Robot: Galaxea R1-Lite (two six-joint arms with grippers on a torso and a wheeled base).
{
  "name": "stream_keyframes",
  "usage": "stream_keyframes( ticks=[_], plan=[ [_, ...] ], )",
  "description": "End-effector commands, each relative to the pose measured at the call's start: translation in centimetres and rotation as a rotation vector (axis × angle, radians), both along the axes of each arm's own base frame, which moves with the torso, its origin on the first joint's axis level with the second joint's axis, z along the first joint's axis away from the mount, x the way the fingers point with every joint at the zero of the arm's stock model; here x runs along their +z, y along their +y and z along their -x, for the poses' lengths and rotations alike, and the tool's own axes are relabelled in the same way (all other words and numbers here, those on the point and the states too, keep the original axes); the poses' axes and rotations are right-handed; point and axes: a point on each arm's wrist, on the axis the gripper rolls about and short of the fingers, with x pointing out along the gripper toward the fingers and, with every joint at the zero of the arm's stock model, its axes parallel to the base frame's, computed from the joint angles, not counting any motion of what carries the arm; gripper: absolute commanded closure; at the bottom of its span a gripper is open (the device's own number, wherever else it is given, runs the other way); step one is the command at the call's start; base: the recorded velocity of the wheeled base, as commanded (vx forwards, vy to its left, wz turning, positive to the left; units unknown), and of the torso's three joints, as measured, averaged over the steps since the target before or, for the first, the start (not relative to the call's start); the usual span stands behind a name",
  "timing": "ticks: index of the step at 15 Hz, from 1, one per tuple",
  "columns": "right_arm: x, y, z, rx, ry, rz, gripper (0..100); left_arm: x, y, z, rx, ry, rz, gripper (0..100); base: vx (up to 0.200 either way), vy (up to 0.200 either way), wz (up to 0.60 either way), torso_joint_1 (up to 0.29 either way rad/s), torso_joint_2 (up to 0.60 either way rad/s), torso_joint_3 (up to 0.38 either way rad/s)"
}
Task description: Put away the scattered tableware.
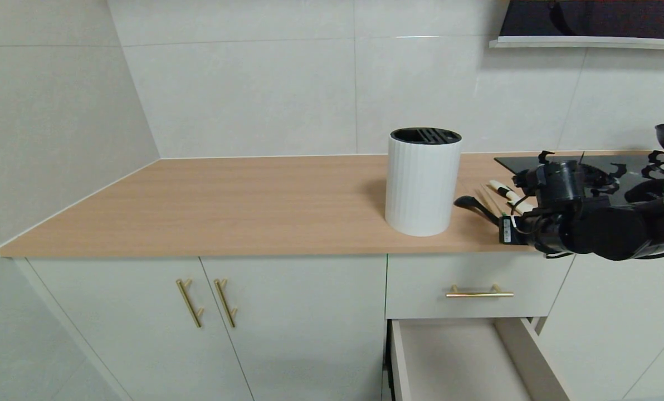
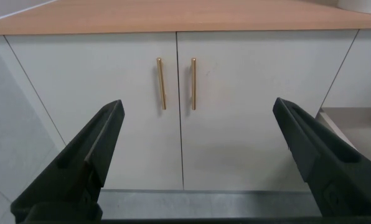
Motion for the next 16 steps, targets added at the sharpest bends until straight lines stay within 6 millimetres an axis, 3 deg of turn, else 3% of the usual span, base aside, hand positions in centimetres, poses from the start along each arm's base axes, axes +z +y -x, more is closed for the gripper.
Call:
stream_keyframes(
  ticks=[1,3,5,8,11,13,16],
  plan=[
    [0.7,-0.1,0.3,-0.002,-0.020,-0.003,100,0.0,0.0,0.0,0.000,0.000,0.000,0,0.000,0.000,0.00,0.000,0.00,0.000],
    [3.6,-0.4,2.1,-0.004,-0.088,-0.022,100,0.0,0.0,0.0,0.000,0.000,0.000,0,0.000,0.000,0.00,0.000,0.00,0.000],
    [6.7,-0.8,5.5,0.002,-0.154,-0.049,100,0.0,0.0,0.0,0.000,0.000,0.000,0,0.000,0.000,0.00,0.000,0.00,0.000],
    [9.6,-1.7,10.3,0.004,-0.197,-0.099,100,0.0,0.0,0.0,0.000,0.000,0.000,0,0.000,0.000,0.00,0.000,0.00,0.000],
    [12.8,-3.1,18.4,0.183,-0.161,-0.194,100,0.0,0.0,0.0,0.000,0.000,0.000,0,0.000,0.000,0.00,0.000,0.00,0.000],
    [13.3,-3.6,21.3,0.221,-0.114,-0.209,100,0.0,0.0,0.0,0.000,0.000,0.000,0,0.000,0.000,0.00,0.000,0.00,0.000],
    [12.2,-3.8,22.7,0.284,0.044,-0.217,100,0.0,0.0,0.0,0.000,0.000,0.000,0,0.000,0.000,0.00,0.000,0.00,0.000]
  ],
)
